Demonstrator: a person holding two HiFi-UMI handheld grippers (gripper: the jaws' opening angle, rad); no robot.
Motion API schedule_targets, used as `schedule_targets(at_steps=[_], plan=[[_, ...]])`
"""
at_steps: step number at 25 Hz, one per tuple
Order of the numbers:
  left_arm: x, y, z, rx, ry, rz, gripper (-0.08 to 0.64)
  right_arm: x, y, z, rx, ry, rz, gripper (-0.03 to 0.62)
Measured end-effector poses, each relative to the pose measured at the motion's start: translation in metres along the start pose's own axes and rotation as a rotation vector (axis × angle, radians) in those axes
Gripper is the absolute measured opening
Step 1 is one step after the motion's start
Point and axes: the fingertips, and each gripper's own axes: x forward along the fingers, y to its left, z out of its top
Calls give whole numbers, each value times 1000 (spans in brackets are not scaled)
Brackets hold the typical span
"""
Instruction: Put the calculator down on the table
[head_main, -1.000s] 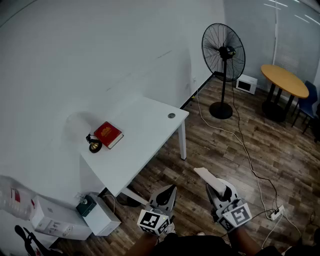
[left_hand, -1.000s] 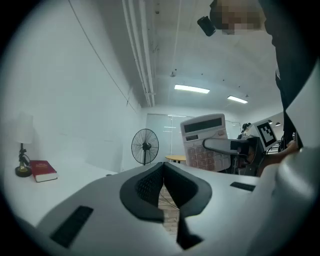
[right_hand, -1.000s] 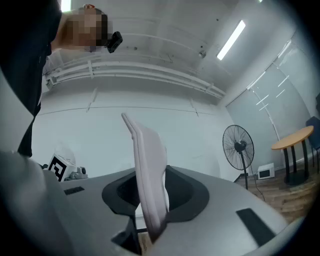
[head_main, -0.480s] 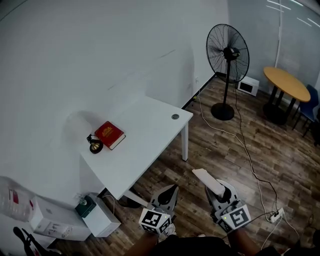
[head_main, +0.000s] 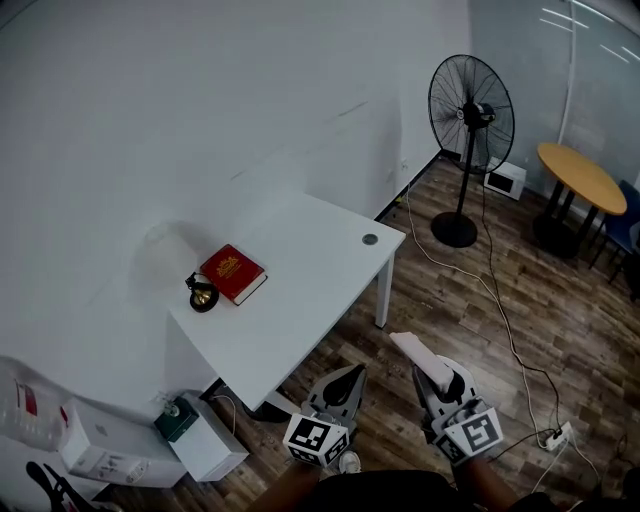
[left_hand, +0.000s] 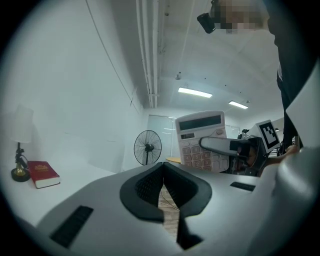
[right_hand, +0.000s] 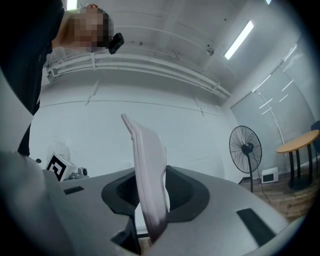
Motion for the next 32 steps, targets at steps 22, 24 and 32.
schedule_targets(at_steps=[22, 24, 32], plan=[[-11, 118, -20, -42, 49, 85, 20, 106, 27, -45, 8, 74, 30, 129], [-5, 128, -20, -32, 50, 109, 20, 119, 19, -49, 21, 77, 52, 129], [22, 174, -21, -24, 82, 234, 20, 189, -9, -55, 39, 75, 201, 130]])
